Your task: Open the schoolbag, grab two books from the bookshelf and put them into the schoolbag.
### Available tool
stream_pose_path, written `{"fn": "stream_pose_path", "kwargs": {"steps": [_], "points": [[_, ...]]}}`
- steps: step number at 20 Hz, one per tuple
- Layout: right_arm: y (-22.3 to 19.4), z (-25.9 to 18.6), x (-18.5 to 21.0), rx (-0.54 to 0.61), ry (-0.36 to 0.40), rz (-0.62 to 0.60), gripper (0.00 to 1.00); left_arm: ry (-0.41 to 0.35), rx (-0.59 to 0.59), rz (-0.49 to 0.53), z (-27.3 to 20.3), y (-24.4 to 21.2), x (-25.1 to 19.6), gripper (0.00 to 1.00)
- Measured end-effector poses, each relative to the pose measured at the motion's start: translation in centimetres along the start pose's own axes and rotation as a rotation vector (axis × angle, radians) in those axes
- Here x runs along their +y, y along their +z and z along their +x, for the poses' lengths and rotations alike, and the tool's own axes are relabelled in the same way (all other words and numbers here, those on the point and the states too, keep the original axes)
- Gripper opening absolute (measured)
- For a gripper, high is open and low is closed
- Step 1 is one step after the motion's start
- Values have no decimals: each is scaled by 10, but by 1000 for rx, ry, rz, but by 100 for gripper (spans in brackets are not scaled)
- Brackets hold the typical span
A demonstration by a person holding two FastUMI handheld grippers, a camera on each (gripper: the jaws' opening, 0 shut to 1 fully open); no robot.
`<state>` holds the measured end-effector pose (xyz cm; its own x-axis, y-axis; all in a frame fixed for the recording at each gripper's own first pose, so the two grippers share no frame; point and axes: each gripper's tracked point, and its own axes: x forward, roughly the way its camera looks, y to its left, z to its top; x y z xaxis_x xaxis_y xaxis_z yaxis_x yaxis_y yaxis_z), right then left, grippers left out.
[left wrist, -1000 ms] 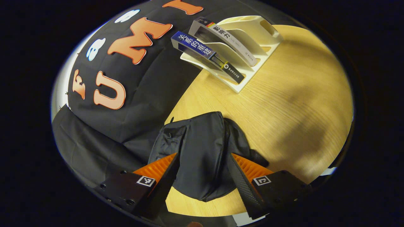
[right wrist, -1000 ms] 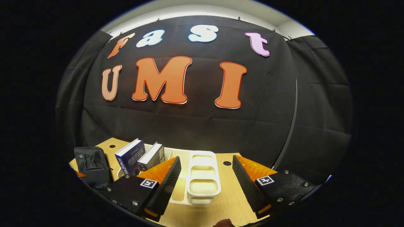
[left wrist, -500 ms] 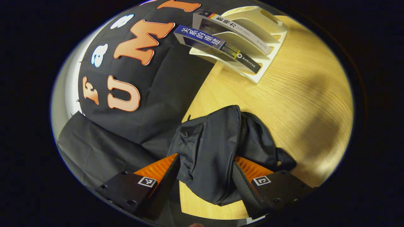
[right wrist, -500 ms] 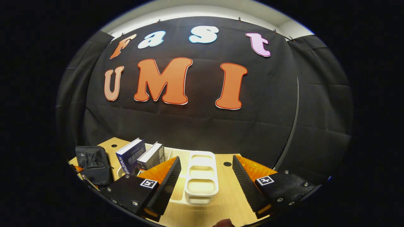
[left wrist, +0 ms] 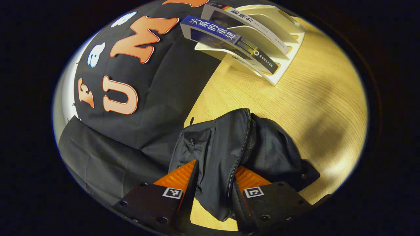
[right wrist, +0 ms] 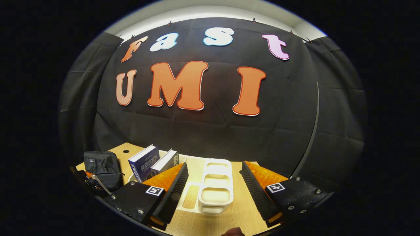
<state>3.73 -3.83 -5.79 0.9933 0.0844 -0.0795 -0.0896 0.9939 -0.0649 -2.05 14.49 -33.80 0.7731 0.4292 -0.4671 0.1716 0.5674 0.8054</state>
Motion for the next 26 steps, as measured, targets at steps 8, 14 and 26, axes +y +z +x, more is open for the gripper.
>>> {"fn": "stream_pose_path", "kwargs": {"steps": [8, 14, 26], "points": [[8, 12, 43, 51, -86, -23, 98, -269, -59, -88, -5, 3, 23, 9], [18, 30, 111, 113, -40, -84, 98, -508, -103, -139, -2, 9, 40, 7], [18, 83, 190, 329, 18, -131, 98, -732, -159, -180, 15, 17, 130, 6]]}}
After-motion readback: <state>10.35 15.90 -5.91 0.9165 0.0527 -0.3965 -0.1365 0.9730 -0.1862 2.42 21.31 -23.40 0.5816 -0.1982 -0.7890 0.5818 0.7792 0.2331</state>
